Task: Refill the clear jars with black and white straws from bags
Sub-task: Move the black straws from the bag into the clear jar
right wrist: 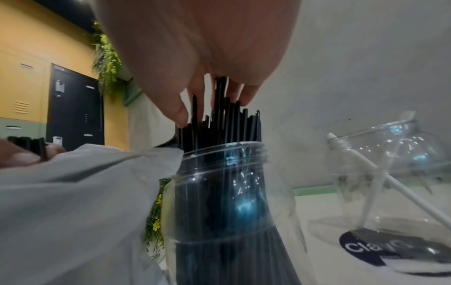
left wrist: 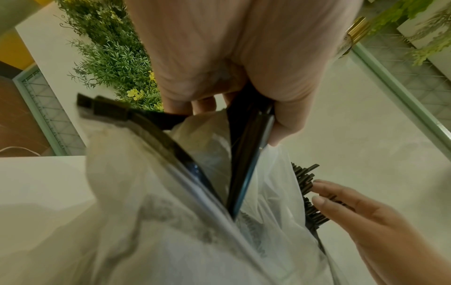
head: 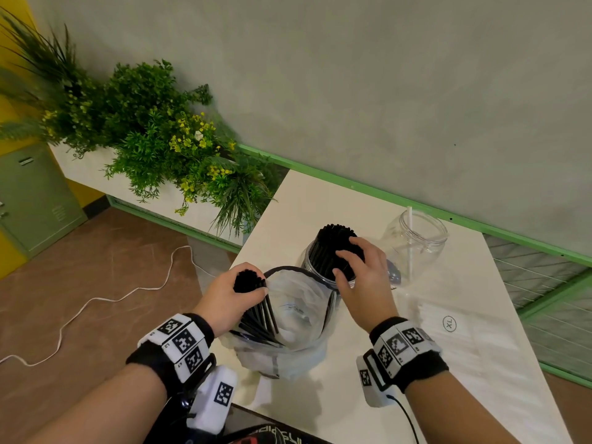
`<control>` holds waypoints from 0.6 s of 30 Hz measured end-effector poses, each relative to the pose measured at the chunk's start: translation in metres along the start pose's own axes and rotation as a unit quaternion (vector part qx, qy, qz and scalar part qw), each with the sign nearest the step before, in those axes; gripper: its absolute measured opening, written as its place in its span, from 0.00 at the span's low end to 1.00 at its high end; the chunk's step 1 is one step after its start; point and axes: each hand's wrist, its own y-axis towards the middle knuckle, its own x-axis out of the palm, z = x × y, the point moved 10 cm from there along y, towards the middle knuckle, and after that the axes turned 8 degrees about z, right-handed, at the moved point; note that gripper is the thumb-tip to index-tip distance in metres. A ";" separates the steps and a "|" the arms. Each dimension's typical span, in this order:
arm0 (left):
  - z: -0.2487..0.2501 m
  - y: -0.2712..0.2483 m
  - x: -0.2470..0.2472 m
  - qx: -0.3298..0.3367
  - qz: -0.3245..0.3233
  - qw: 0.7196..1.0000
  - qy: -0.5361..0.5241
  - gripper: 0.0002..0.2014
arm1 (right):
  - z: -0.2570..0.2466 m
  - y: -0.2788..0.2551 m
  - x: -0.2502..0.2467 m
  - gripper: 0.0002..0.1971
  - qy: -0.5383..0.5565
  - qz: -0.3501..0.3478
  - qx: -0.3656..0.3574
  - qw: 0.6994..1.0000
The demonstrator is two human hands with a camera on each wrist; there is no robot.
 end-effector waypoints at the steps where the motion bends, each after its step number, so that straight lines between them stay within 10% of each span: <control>1: 0.000 0.000 0.000 0.001 -0.002 1.000 0.000 0.04 | 0.002 0.000 -0.002 0.20 0.009 0.003 0.015 1.000; 8: 0.003 0.002 -0.002 0.007 0.009 1.000 0.005 0.05 | -0.003 0.022 0.016 0.39 0.042 -0.054 0.061 0.996; 18: -0.004 0.004 -0.001 -0.004 -0.001 1.000 0.006 0.05 | -0.014 0.043 0.029 0.08 0.075 -0.007 0.011 0.997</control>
